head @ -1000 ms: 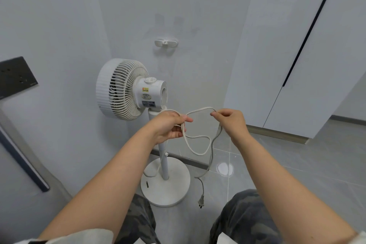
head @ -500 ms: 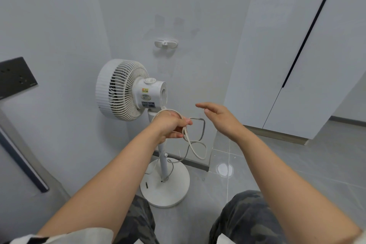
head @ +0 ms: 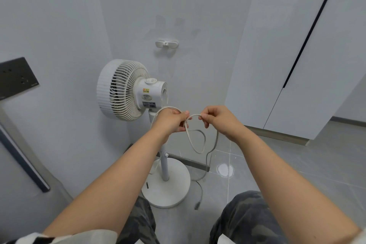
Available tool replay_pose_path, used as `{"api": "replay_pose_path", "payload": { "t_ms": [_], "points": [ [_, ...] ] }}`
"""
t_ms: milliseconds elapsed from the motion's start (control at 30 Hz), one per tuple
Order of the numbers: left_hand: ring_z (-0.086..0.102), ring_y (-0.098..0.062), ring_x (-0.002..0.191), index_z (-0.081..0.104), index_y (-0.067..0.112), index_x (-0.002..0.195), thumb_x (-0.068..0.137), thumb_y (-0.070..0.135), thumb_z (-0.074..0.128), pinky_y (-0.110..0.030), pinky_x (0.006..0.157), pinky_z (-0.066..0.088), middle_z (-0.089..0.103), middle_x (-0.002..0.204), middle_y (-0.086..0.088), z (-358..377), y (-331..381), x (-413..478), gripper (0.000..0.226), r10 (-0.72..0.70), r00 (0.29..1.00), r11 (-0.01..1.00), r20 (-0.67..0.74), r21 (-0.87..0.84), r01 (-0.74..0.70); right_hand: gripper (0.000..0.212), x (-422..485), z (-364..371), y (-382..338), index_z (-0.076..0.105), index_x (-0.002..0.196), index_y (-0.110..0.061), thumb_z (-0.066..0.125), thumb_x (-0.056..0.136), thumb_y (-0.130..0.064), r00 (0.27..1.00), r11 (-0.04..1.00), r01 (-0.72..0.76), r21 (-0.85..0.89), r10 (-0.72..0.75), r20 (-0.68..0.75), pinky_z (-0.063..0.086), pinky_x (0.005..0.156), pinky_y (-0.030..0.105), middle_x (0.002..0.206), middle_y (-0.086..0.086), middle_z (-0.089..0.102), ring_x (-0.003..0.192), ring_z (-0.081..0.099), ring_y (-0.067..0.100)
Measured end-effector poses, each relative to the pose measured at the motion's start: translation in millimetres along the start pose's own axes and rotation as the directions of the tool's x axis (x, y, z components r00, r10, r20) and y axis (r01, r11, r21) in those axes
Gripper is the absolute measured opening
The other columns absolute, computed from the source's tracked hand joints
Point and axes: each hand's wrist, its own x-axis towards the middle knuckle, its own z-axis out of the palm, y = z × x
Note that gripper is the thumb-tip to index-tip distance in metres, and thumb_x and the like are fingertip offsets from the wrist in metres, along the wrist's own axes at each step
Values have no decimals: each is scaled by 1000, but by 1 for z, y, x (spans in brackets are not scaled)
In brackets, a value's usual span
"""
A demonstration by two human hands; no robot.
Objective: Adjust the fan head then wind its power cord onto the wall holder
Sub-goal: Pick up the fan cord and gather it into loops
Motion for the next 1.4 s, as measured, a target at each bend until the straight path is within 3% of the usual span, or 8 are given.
{"api": "replay_pose_path", "payload": {
  "t_ms": [200,367,567,767,900,1100,1300,1400],
  "points": [
    [50,-10,72,69,8,100,93,18,53,-21,64,41,54,73,4,-3,-8,11,20,142,958,990,-250,21,-141,24,-6,-12,-1,63,67,-13,59,86,2,976,999,5,36,-13,218,36,51,21,53,-3,57,52,44,12],
    [51,-11,63,63,9,78,95,16,51,-13,51,49,52,68,-4,-4,-6,15,22,-37,968,908,-248,-413,-71,24,-8,-13,0,62,63,-18,60,81,-2,938,950,-58,-306,157,309,36,48,16,59,-3,58,52,46,7],
    [40,-4,32,57,8,85,101,19,35,-13,37,39,41,42,4,-13,-7,15,29,-181,969,756,-170,-654,26,16,1,-11,17,65,75,-5,50,81,-3,974,848,-194,-493,228,10,43,50,25,67,5,58,55,49,16],
    [19,-2,24,53,10,84,103,23,24,-13,32,21,23,30,10,-21,-9,10,37,-204,978,935,-53,-307,178,21,14,-10,36,62,89,-5,42,85,-1,901,946,-297,-133,231,-368,55,68,41,73,8,57,66,58,27],
    [38,-9,42,51,12,78,103,23,21,-21,50,34,38,48,0,-20,-4,11,40,-180,976,962,-124,-227,149,31,13,-11,34,64,94,-8,40,84,10,946,927,-275,254,308,-100,44,62,28,68,4,46,60,44,16],
    [45,-13,59,51,13,74,101,22,27,-23,57,36,49,65,-4,-22,-7,16,38,-168,964,980,-208,-138,141,24,6,-21,34,53,71,-8,49,79,15,972,830,-159,534,37,233,44,71,27,62,6,52,59,56,16],
    [43,-11,58,53,9,104,102,23,26,-19,44,42,50,72,-7,-32,-16,24,31,-265,947,890,-181,-425,167,22,-1,-34,11,67,95,-12,65,73,-7,683,999,-50,-19,48,729,45,68,13,61,-3,57,59,55,6],
    [50,-15,67,48,8,110,102,19,28,-18,51,50,52,80,-11,-30,-13,21,24,-280,947,790,-156,-598,135,19,-3,-33,2,73,69,-26,60,83,-22,615,991,6,-131,100,782,43,73,21,50,-8,52,55,48,12]
  ]
}}
